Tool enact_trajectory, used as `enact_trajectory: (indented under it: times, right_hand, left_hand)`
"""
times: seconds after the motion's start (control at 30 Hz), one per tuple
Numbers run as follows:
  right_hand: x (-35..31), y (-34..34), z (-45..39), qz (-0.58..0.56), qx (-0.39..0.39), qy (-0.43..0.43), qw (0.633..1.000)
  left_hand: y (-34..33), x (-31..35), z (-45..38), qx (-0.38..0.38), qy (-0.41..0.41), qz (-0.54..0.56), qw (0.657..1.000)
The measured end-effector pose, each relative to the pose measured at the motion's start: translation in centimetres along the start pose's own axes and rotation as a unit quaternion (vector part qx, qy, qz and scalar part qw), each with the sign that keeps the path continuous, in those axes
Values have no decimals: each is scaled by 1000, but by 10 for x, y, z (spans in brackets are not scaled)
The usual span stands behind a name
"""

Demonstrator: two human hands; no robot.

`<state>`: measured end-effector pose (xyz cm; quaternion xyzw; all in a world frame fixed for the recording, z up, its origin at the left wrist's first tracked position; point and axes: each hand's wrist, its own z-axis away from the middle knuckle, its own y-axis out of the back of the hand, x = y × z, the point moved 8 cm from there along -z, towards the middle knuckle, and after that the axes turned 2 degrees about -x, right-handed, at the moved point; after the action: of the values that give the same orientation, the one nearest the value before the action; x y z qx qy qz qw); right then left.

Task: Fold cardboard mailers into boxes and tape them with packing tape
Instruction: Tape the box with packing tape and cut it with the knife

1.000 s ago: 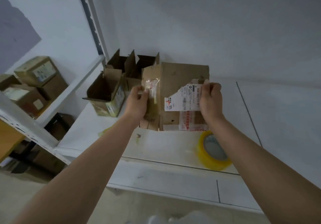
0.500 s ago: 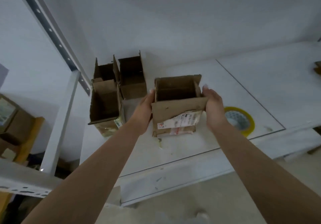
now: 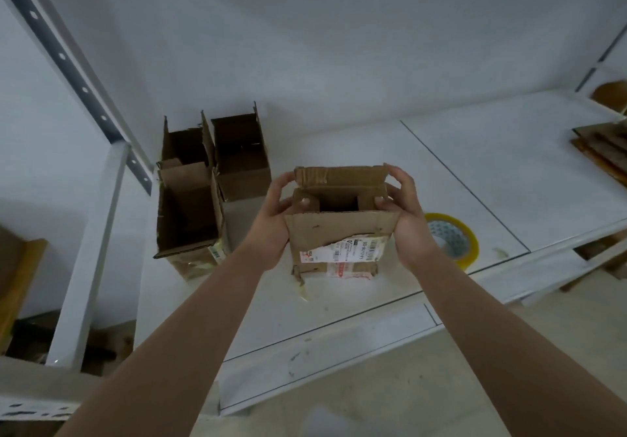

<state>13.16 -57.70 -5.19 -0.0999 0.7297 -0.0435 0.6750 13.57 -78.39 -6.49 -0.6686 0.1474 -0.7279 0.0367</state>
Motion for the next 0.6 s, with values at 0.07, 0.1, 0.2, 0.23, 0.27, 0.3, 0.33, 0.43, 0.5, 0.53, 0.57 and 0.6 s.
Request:
enact_trajectory:
  times: [0.07, 0.1, 0.2, 0.23, 0.27, 0.3, 0.33, 0.43, 0.5, 0.53, 0.57, 0.6]
  right_hand:
    - [-3, 0, -1, 10, 9, 11, 1000]
    - [-3, 1, -2, 21, 16, 15, 1000]
    - [-1, 3, -5, 27, 31, 15, 999]
    - [0, 3, -5, 16, 33, 12, 999]
    - [2, 3, -6, 5, 38, 3, 999]
    - [4, 4, -7, -5, 44, -9, 999]
    - [6, 5, -8, -7, 51, -22, 998]
    - [5, 6, -8, 14, 40, -19, 999]
    - [2, 4, -6, 43, 23, -7, 999]
    - [1, 4, -5, 54, 20, -2, 998]
    - [0, 4, -5, 62, 18, 3, 998]
    - [-1, 4, -5, 77, 16, 7, 997]
  left_hand:
    - [-2, 9, 2, 1, -51, -8, 999]
    - [-2, 13, 3, 4, -66, -14, 998]
    - [2, 15, 9, 10, -67, -30, 997]
    - [3, 15, 11, 6, -70, -40, 997]
    - [3, 16, 14, -5, -80, -61, 995]
    - [0, 18, 16, -18, -93, -87, 992]
    - [-2, 18, 17, -22, -102, -102, 989]
    - [0, 18, 15, 32, -103, -91, 990]
    - [1, 16, 12, 66, -88, -90, 990]
    - [0, 14, 10, 81, -73, -105, 988]
    - [0, 14, 8, 97, -57, -132, 985]
    - [0, 16, 8, 112, -46, -169, 978]
